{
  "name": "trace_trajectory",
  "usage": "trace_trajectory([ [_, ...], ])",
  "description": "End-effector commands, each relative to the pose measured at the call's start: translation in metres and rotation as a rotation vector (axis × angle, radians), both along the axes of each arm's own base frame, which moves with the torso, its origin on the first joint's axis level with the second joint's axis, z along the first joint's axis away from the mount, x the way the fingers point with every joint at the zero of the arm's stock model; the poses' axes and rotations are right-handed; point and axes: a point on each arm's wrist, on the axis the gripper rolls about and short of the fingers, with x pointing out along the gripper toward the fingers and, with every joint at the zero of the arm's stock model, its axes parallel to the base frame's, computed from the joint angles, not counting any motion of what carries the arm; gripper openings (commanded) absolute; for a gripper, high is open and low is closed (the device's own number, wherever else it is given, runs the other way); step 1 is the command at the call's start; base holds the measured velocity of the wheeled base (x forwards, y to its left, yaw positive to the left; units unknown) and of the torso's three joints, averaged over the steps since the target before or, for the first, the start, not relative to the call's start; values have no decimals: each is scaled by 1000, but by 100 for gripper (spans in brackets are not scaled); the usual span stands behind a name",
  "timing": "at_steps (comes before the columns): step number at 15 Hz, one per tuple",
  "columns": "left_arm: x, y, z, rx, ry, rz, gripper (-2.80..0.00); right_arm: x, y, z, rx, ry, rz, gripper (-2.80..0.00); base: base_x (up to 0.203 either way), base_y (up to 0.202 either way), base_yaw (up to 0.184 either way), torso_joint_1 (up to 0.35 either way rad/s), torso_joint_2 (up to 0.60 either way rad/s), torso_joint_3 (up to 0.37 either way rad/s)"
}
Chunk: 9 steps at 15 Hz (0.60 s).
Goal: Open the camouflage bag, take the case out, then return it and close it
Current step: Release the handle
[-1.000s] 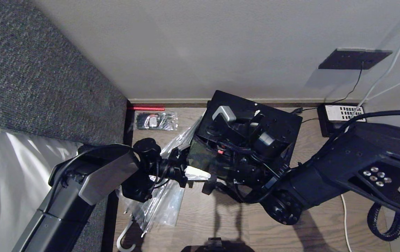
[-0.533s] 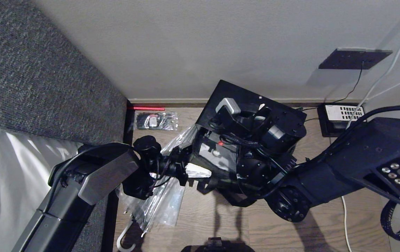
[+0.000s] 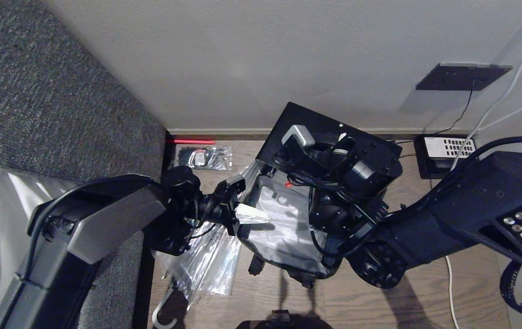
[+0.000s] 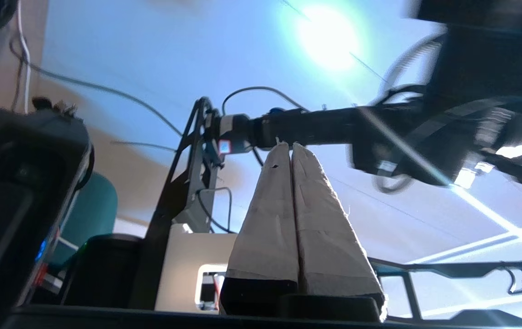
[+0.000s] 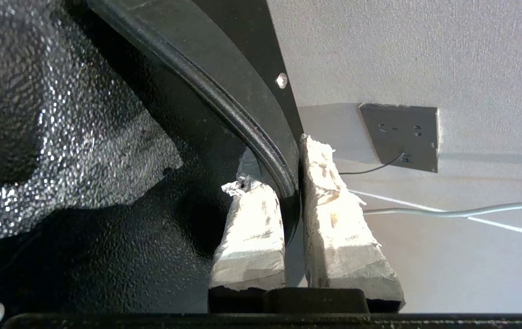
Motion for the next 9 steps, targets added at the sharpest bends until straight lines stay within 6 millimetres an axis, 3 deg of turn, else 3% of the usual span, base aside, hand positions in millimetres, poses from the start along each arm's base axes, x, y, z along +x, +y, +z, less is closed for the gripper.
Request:
trace_trajectory([
  [1,-1,20,34,-19,-64,39,-280,1,0,-1,-3,3,-8,-280,0,0,0,0,0,0],
  [4,-8,44,53,-55,-158,161,-280,2,1,-2,-3,4,-10,-280,0,0,0,0,0,0],
  [6,-13,73,73,-89,-291,324,-280,2,1,-3,2,10,-24,-280,0,0,0,0,0,0],
  [9,-30,83,86,-88,-220,388,-280,3,2,-2,3,7,-24,-280,0,0,0,0,0,0],
])
